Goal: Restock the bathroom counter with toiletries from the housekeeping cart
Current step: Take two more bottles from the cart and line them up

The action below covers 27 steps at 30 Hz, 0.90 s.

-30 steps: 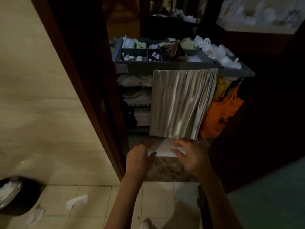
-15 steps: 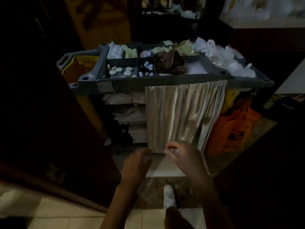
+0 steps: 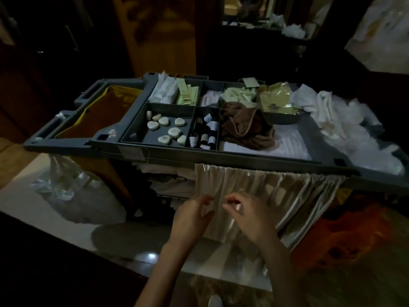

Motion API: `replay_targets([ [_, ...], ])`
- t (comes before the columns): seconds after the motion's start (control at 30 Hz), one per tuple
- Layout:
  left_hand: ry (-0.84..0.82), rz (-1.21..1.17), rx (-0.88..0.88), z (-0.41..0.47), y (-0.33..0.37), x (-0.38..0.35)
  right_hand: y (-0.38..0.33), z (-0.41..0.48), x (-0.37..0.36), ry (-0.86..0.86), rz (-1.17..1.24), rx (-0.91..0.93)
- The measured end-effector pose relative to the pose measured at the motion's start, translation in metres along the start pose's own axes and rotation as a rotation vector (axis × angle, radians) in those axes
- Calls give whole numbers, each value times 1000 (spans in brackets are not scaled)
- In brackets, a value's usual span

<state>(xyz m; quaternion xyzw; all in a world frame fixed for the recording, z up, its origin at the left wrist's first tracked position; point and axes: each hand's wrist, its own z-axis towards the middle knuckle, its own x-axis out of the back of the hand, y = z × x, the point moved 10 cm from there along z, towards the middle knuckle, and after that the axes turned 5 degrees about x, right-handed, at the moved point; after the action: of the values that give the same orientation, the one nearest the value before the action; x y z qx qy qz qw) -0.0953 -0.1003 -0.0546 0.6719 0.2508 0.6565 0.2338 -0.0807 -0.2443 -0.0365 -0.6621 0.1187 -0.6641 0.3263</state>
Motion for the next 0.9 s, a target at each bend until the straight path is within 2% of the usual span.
replay_targets([
  [0.13,104,-31,48,37,-23,24,-2,43,-12,-52,50,26],
  [0.27,224,-132,29,82,-33,52,-1,92,-11,4,101,64],
  [0.5,252,-211,-34,193,-38,87,1,201,7,99,112,68],
  [0.57,269,-204,-24,224,-50,96,-2,233,-3,32,133,54],
  [0.7,276,-282,-4,265,-75,96,-4,268,-51,-224,93,-18],
  [0.9,183,-386,16,289,-94,75,-2,279,-69,-271,51,-39],
])
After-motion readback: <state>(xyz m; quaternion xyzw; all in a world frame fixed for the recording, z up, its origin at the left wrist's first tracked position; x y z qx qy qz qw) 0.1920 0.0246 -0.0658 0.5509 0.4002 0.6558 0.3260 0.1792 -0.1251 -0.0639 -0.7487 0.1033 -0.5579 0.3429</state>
